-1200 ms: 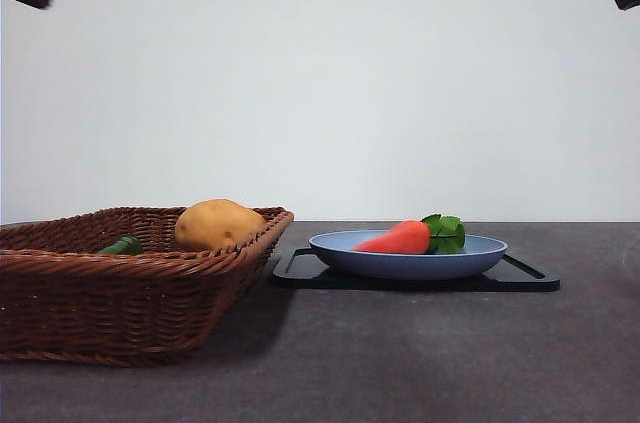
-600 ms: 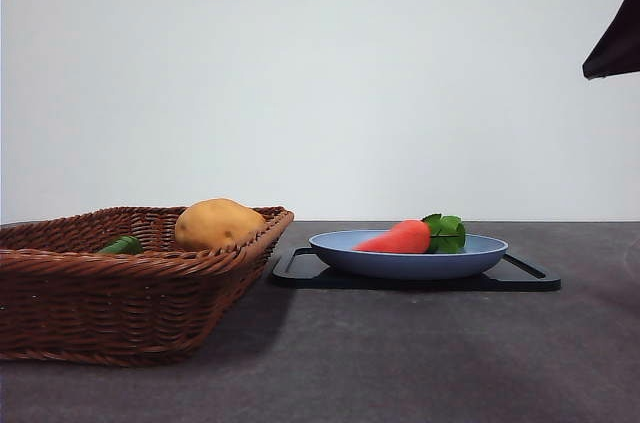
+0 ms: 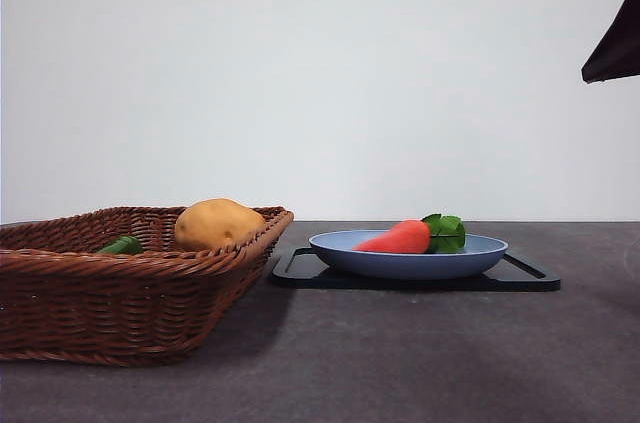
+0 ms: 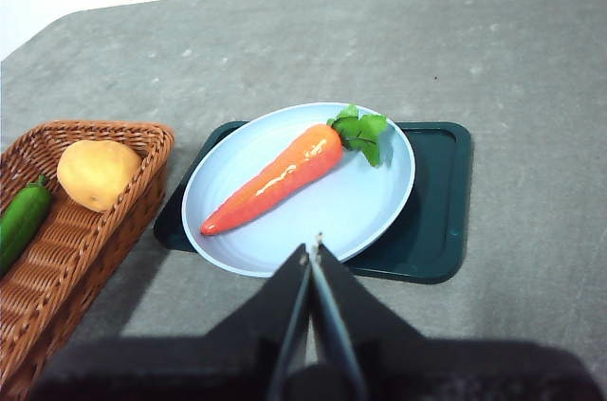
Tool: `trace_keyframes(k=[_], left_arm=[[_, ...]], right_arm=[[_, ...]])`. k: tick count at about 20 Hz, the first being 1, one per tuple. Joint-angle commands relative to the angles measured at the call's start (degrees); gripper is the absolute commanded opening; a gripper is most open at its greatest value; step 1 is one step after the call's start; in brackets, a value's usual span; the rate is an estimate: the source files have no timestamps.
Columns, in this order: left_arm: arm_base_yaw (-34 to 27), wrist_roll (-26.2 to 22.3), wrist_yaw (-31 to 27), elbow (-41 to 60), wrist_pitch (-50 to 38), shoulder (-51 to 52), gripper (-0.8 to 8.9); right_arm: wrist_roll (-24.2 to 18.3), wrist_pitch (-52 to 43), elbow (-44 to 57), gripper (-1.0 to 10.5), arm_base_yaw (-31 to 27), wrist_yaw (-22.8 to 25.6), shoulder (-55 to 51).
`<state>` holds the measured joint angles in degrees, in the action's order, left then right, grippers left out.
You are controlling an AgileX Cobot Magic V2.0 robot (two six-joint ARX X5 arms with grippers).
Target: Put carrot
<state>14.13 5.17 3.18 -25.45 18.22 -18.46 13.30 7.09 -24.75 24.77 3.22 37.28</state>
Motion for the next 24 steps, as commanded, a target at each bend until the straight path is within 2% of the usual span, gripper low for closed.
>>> trace_keyframes(k=[1, 4, 6, 9, 14, 17, 24], left_arm=[[-1.6, -4.6, -0.2, 1.0, -0.6, 6.2, 0.08], [-6.3, -8.5, -0.6, 5.6, -1.0, 14.0, 0.08], [-10.2, -8.4, -0.6, 9.2, -1.0, 18.0, 0.08], [-13.4, -8.4, -0.6, 13.9, -3.6, 18.4, 0.08], [-13.7, -7.7, 0.0, 23.4, -10.6, 18.4, 0.08], [-13.7, -6.6, 0.0, 25.1, -7.8, 18.4, 0.08], [-13.7, -6.7, 0.0, 25.1, -8.3, 18.4, 0.08]], right_arm=[[0.6, -0.7, -0.4, 0.0, 0.3, 0.2, 0.2], [0.6, -0.7, -0.4, 0.0, 0.3, 0.2, 0.2], [0.6, -0.7, -0.4, 0.0, 0.3, 0.2, 0.2], [0.6, -0.7, -0.4, 0.0, 0.3, 0.2, 0.2], [0.6, -0.7, -0.4, 0.0, 0.3, 0.2, 0.2], [0.6, -0.7, -0.4, 0.0, 0.3, 0.2, 0.2], [0.6, -0.7, -0.4, 0.0, 0.3, 0.2, 0.2]])
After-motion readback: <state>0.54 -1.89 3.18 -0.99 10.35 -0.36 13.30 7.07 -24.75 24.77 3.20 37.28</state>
